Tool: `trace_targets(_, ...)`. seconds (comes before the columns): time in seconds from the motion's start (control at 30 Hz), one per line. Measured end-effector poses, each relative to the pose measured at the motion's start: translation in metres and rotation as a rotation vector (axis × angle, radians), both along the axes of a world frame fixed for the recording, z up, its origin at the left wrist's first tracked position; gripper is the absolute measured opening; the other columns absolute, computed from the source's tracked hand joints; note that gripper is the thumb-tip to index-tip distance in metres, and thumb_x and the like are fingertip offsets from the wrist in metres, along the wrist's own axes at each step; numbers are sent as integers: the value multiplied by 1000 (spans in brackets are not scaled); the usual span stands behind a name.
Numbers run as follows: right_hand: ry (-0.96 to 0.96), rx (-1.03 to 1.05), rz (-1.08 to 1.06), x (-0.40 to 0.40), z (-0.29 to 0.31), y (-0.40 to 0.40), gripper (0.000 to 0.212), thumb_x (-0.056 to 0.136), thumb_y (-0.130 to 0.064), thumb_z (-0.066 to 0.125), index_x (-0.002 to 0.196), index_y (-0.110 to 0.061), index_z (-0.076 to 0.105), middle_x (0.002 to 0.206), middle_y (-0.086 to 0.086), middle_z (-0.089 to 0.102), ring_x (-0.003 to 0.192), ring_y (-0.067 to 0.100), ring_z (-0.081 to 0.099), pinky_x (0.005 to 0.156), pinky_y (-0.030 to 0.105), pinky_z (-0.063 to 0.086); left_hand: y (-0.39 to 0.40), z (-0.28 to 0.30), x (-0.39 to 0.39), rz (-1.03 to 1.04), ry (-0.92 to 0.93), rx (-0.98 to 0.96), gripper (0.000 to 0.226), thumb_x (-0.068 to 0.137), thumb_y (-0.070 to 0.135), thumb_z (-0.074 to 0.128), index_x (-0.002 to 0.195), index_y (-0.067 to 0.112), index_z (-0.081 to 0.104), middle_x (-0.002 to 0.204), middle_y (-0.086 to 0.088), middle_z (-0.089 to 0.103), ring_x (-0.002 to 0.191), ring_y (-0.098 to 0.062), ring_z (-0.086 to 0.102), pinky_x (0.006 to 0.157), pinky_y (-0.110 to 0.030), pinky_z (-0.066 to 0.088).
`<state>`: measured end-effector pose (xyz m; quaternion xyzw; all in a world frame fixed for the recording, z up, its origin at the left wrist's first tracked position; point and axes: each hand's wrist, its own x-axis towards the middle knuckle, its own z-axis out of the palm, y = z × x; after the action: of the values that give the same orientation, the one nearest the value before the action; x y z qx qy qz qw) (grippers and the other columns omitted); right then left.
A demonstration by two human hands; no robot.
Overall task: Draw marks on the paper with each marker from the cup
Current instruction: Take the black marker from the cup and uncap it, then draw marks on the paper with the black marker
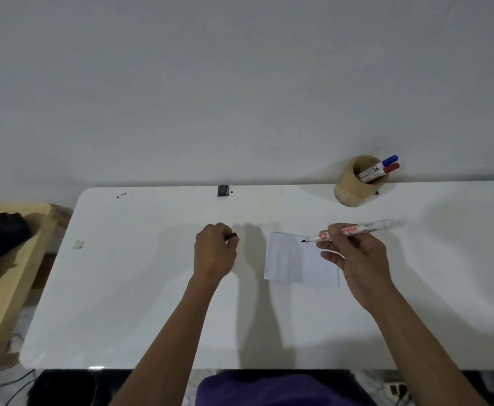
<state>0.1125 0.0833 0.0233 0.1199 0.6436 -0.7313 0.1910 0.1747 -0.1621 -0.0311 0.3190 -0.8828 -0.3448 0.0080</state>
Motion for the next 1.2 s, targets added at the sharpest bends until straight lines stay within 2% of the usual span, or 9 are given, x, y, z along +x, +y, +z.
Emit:
trace_targets(0.2, -4, 92, -24, 20, -8, -4, 8, 96, -13, 67, 92, -9, 71, 83, 4, 78, 80, 21, 73, 72, 34, 57, -13, -17, -22, -82, -120, -52, 15, 94, 10, 60, 94, -1, 71, 100, -18, 68, 82, -35, 66, 71, -37, 52)
trace_targets(0.33, -24, 100, -22, 20, -11, -4, 7, 96, -14, 68, 94, -8, 71, 83, 5, 79, 77, 19, 74, 71, 34, 56, -14, -21, -23, -99, -148, -34, 17, 94, 13, 63, 94, -2, 71, 98, -20, 66, 84, -36, 66, 68, -34, 44)
trace_targets(0.5, -24, 73, -31, 19, -19, 0, 5, 94, -13, 69, 95, -8, 71, 83, 5, 78, 78, 21, 74, 69, 32, 57, -3, -4, -10, 28, -141, -79, 43, 93, 29, 66, 128, 6, 57, 124, -13, 58, 114, -35, 59, 85, -42, 49)
trace_targets(0.57, -11, 68, -48, 17, -24, 0, 8, 91, -10, 73, 97, -7, 70, 82, 6, 77, 77, 21, 74, 66, 29, 59, 9, 3, 4, 75, -54, -159, 38, 95, 32, 63, 126, 10, 56, 123, -11, 58, 117, -31, 57, 82, -42, 49)
trace_targets(0.7, 23, 71, -100, 14, -33, -6, 17, 82, -2, 82, 92, -7, 69, 75, 5, 76, 70, 20, 74, 64, 29, 59, 43, -10, 27, -235, 147, -236, 28, 95, 25, 62, 121, 13, 64, 118, -12, 62, 110, -35, 61, 84, -46, 57)
trace_targets(0.8, 73, 94, -74, 10, -38, -14, 19, 78, -1, 85, 83, -7, 68, 74, 11, 74, 70, 21, 73, 64, 33, 60, 61, -31, 32, -469, 135, -290, 37, 96, 28, 53, 132, 21, 57, 125, -9, 62, 111, -32, 59, 90, -44, 53)
trace_targets(0.93, 141, 137, 30, 3, -53, -26, 19, 80, -1, 84, 80, -4, 65, 85, 27, 72, 77, 36, 74, 66, 41, 62, 68, -47, 39, -476, 87, -357, 39, 95, 33, 45, 132, 23, 54, 129, -7, 58, 114, -30, 56, 99, -41, 43)
trace_targets(1.03, 168, 168, 118, -2, -65, -34, 9, 82, -1, 80, 85, -2, 72, 87, 21, 75, 81, 38, 75, 75, 50, 63, 73, -52, 44, -441, 113, -395, 37, 97, 36, 47, 128, 20, 58, 127, -6, 60, 113, -28, 55, 99, -39, 41)
trace_targets(1.2, 298, 256, 258, -11, -79, -45, 12, 77, 3, 82, 85, 0, 74, 85, 6, 77, 77, 10, 72, 71, 24, 58, 78, -60, 48, -393, 195, -446, 33, 98, 34, 54, 123, 15, 63, 126, -7, 65, 116, -27, 57, 100, -40, 43)
